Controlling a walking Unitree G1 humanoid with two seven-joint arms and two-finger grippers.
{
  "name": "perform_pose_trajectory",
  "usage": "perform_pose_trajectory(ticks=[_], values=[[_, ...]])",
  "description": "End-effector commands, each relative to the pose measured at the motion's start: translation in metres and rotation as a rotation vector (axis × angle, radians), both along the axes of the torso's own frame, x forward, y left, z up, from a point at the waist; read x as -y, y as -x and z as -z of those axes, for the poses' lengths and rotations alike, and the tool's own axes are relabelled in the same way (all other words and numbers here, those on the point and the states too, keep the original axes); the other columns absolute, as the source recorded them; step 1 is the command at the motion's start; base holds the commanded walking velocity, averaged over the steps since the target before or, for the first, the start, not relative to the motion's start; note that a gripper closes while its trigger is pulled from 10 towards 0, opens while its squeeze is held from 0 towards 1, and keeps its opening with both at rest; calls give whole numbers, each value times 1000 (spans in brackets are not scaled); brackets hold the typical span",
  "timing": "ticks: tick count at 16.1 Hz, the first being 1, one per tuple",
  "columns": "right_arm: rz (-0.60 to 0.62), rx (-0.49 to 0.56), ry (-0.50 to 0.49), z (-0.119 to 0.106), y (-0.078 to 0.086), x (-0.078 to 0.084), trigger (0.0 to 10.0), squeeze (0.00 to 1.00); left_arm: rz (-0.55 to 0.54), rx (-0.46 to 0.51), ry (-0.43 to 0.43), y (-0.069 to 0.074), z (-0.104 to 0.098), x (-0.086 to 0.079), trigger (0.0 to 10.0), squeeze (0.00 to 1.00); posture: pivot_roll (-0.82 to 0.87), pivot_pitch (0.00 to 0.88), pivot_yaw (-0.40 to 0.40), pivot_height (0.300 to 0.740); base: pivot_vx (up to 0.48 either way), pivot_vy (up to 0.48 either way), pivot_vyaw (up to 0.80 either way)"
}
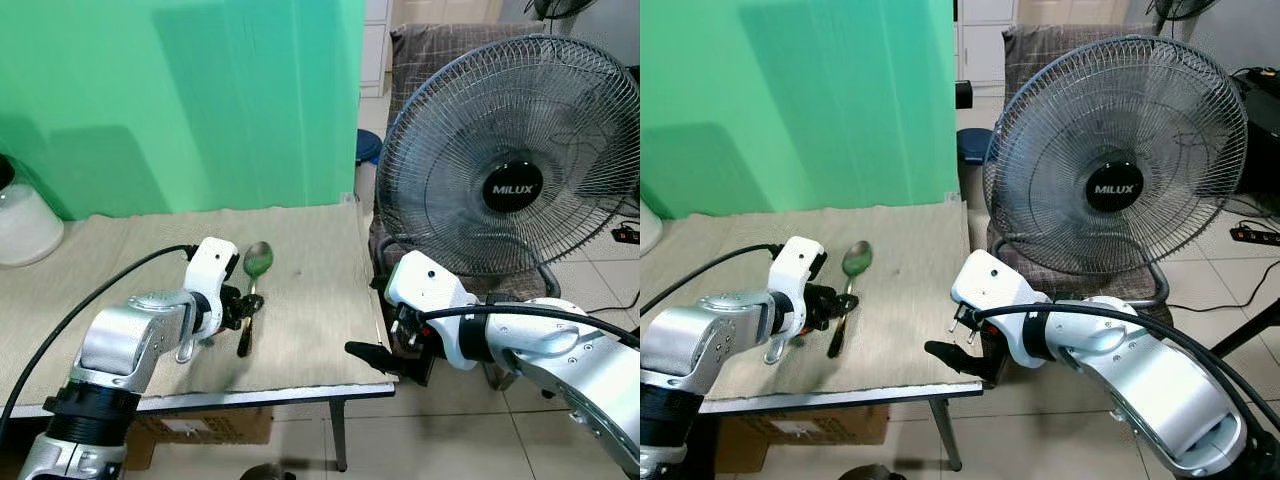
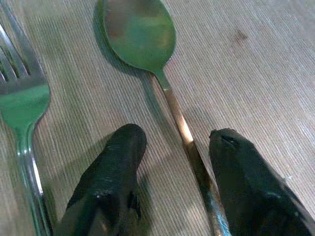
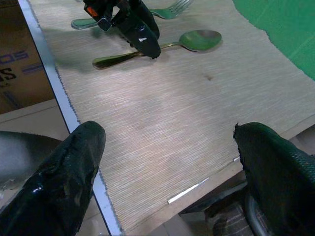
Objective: Setting the table
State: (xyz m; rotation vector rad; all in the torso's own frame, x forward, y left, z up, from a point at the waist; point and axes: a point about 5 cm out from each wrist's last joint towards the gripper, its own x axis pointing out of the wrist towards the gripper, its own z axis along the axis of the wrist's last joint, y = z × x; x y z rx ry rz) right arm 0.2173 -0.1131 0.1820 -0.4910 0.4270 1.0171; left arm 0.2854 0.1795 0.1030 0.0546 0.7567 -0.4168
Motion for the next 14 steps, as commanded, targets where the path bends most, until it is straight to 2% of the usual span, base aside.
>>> perform_pose_trajectory(ticks=[1,4,7,12,14], values=[[-4,14,6,-1,-1,-1,10000,0,-2,30,-20,-5,-5,-2,0,0,-32,0,79,740,0,0,0],[-4,16,4,-2,-1,-1,10000,0,8,14,-25,-6,0,0,0,0,-33,0,82,740,0,0,0],[-2,14,4,-1,-1,-1,10000,0,28,-4,18,-6,4,4,0,0,-37,0,86,740,0,0,0],[-2,13,6,-2,0,0,10000,0,82,23,2,-6,-3,8,0,0,-36,0,85,740,0,0,0],[-4,11,5,-1,0,-1,10000,0,97,-11,-10,-1,1,6,0,0,-34,0,85,740,0,0,0]])
